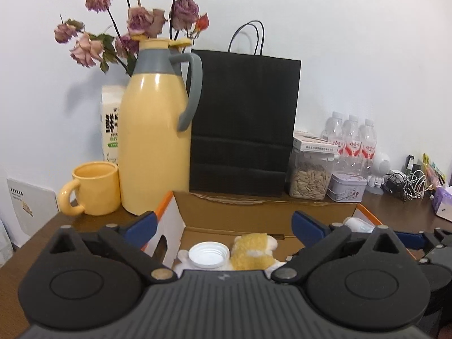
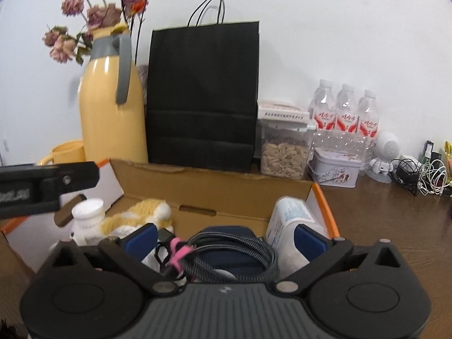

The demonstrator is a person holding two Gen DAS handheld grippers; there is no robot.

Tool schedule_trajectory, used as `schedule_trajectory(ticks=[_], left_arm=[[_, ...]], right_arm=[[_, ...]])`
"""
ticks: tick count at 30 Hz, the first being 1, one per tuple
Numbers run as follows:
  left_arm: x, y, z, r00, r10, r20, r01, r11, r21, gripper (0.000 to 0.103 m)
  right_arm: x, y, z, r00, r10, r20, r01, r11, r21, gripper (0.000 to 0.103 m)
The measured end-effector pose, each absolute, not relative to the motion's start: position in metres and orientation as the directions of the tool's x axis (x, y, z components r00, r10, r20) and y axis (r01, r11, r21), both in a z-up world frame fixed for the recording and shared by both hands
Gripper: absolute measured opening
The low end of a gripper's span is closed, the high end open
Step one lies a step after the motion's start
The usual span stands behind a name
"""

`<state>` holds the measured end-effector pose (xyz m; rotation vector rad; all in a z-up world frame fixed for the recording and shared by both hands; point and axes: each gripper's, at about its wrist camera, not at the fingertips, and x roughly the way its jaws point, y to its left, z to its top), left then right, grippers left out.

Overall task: Organize objects
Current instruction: 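Carry both cables into the cardboard box and open both grippers, then move both tools back over the table beside the box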

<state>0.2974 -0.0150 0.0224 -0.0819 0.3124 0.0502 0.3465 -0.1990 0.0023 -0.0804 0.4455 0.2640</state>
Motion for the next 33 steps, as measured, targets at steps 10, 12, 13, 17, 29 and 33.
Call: schedule_trajectory(ticks=[10, 12, 13, 17, 29, 33], left_arm=[[0.287, -0.011, 0.026, 0.951, 0.040, -0.306, -0.070, 0.994, -0.087, 0.103], [0.282, -0.008, 0.029, 0.954, 0.041, -0.298, -0.072, 0.993, -0.092, 0.103], [0.279, -0.008, 0.031, 0.955, 0.040, -0.293, -0.070, 0.993, -0.093, 0.103], [0.264, -0.004, 0.038, 0.962, 0.037, -0.271, -0.066, 0.993, -0.098, 0.103], [0.206, 0.013, 0.035, 0.950, 0.078, -0.303, -0.090, 0.996, -0.025, 0.103], [0.191, 0.022, 0.022, 0.929, 0.095, -0.358, -0.101, 0.995, 0.002, 0.103]], right_arm=[[0.334, -0.206, 0.013, 0.886, 0.239, -0.397, -0.266, 0.964, -0.013, 0.103], [0.330, -0.208, 0.016, 0.891, 0.239, -0.387, -0.265, 0.964, -0.015, 0.103], [0.327, -0.209, 0.018, 0.894, 0.239, -0.380, -0.265, 0.964, -0.017, 0.103], [0.311, -0.216, 0.027, 0.905, 0.249, -0.345, -0.272, 0.962, -0.019, 0.103], [0.249, -0.235, 0.031, 0.907, 0.270, -0.322, -0.311, 0.947, -0.080, 0.103], [0.233, -0.245, 0.021, 0.893, 0.260, -0.367, -0.318, 0.942, -0.106, 0.103]])
